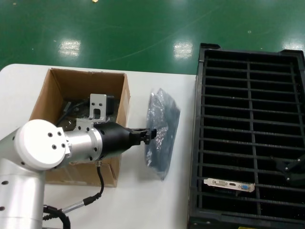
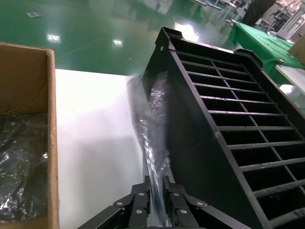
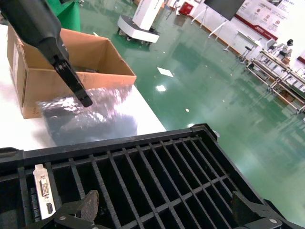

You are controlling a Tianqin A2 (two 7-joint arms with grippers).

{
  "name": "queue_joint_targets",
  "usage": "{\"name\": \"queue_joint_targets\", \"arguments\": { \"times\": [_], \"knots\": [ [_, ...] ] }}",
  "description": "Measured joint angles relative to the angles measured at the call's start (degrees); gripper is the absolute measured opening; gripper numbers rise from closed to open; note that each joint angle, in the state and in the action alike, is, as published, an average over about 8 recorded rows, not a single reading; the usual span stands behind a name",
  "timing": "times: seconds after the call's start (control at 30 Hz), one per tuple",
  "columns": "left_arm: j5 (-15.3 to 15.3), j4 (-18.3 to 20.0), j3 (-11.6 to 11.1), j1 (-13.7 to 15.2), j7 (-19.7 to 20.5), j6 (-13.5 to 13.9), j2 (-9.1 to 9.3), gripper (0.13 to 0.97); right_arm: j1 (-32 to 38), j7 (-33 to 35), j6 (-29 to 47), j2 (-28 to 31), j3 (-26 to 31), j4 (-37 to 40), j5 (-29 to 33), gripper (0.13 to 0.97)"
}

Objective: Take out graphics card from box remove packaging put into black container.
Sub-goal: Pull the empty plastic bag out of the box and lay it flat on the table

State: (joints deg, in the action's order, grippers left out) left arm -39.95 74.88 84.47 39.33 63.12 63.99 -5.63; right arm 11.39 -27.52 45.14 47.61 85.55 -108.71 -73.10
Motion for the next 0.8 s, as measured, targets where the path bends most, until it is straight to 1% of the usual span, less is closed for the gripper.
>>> {"name": "queue_joint_targets", "arguments": {
  "times": [0.03, 0.2, 0.3, 0.33, 0.37, 0.43, 0.5, 0.6, 0.67, 0.73, 0.8],
  "knots": [
    [-0.05, -0.65, 0.40, 0.27, 0.11, -0.54, -0.16, 0.178, 0.00, 0.00, 0.00, 0.00, 0.00, 0.00, 0.00, 0.966],
    [-0.73, -2.41, 2.24, 1.17, 0.37, -2.53, -0.91, 0.244, 0.00, 0.00, 0.00, 0.00, 0.00, 0.00, 0.00, 0.966],
    [-1.67, -1.92, 3.21, 1.28, 0.34, -3.12, -1.63, 0.283, 0.00, 0.00, 0.00, 0.00, 0.00, 0.00, 0.00, 0.966],
    [-2.08, -1.39, 3.46, 1.23, 0.34, -3.19, -1.96, 0.283, 0.00, 0.00, 0.00, 0.00, 0.00, 0.00, 0.00, 0.966],
    [-2.52, -0.61, 3.67, 1.13, 0.31, -3.23, -2.38, 0.305, 0.00, 0.00, 0.00, 0.00, 0.00, 0.00, 0.00, 0.966],
    [-3.46, 1.55, 3.89, 0.81, 0.06, -3.32, -3.41, 0.347, 0.00, 0.00, 0.00, 0.00, 0.00, 0.00, 0.00, 0.966],
    [-4.46, 4.54, 3.91, 0.38, -0.73, -3.70, -4.74, 0.390, 0.00, 0.00, 0.00, 0.00, 0.00, 0.00, 0.00, 0.966],
    [-5.95, 10.12, 3.44, -0.40, -3.45, -5.49, -7.11, 0.454, 0.00, 0.00, 0.00, 0.00, 0.00, 0.00, 0.00, 0.966],
    [-6.94, 14.16, 2.68, -1.01, -6.26, -7.81, -8.73, 0.454, 0.00, 0.00, 0.00, 0.00, 0.00, 0.00, 0.00, 0.966],
    [-7.76, 18.05, 1.63, -1.80, -9.84, -11.12, -10.30, 0.454, 0.00, 0.00, 0.00, 0.00, 0.00, 0.00, 0.00, 0.966],
    [-8.33, 21.48, 0.38, -2.82, -13.98, -15.19, -11.76, 0.509, 0.00, 0.00, 0.00, 0.00, 0.00, 0.00, 0.00, 0.966]
  ]
}}
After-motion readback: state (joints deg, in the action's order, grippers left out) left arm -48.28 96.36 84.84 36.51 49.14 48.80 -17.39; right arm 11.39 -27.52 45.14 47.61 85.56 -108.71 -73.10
